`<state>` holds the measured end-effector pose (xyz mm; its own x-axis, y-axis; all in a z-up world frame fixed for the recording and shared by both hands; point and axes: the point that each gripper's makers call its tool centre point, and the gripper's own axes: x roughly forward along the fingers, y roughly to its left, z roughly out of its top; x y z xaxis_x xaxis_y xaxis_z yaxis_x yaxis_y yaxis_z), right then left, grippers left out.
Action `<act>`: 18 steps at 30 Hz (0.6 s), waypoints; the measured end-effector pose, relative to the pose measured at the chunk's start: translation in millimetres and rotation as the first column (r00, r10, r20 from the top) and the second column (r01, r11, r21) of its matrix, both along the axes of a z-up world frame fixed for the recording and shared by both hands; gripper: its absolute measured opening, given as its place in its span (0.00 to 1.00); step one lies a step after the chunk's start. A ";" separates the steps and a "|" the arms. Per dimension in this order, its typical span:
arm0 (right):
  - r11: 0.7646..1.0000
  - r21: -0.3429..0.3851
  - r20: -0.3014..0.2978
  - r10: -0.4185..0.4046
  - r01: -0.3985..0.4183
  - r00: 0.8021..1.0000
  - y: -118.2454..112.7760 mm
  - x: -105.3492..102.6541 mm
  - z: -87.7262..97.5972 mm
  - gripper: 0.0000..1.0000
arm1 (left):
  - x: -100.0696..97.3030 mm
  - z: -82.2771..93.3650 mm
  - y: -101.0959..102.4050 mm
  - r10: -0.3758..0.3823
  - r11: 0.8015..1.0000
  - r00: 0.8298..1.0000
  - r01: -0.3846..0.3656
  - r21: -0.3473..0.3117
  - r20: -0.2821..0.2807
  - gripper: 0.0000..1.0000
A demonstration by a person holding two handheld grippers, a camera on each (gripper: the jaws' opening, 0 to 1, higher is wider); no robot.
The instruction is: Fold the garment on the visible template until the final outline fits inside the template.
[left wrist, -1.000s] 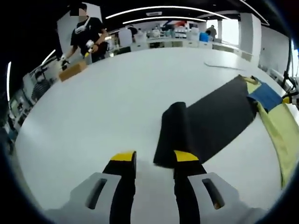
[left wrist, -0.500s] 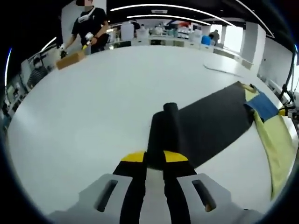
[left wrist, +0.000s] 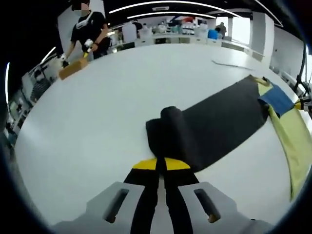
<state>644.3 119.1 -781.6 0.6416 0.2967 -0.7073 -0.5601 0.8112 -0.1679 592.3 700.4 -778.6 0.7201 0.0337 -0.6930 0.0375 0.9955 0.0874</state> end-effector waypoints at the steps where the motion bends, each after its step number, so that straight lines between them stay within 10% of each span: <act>1: 1.000 -0.005 -0.001 -0.002 0.002 1.000 -1.2 0.3 -0.5 0.00 | -0.7 0.0 0.8 0.002 1.000 1.000 -0.002 0.006 -0.002 0.00; 18: 0.999 -0.053 -0.013 0.001 -0.001 1.000 -12.0 0.9 -4.7 0.00 | -6.5 10.2 12.7 0.200 0.979 0.977 -0.196 -0.058 0.074 0.00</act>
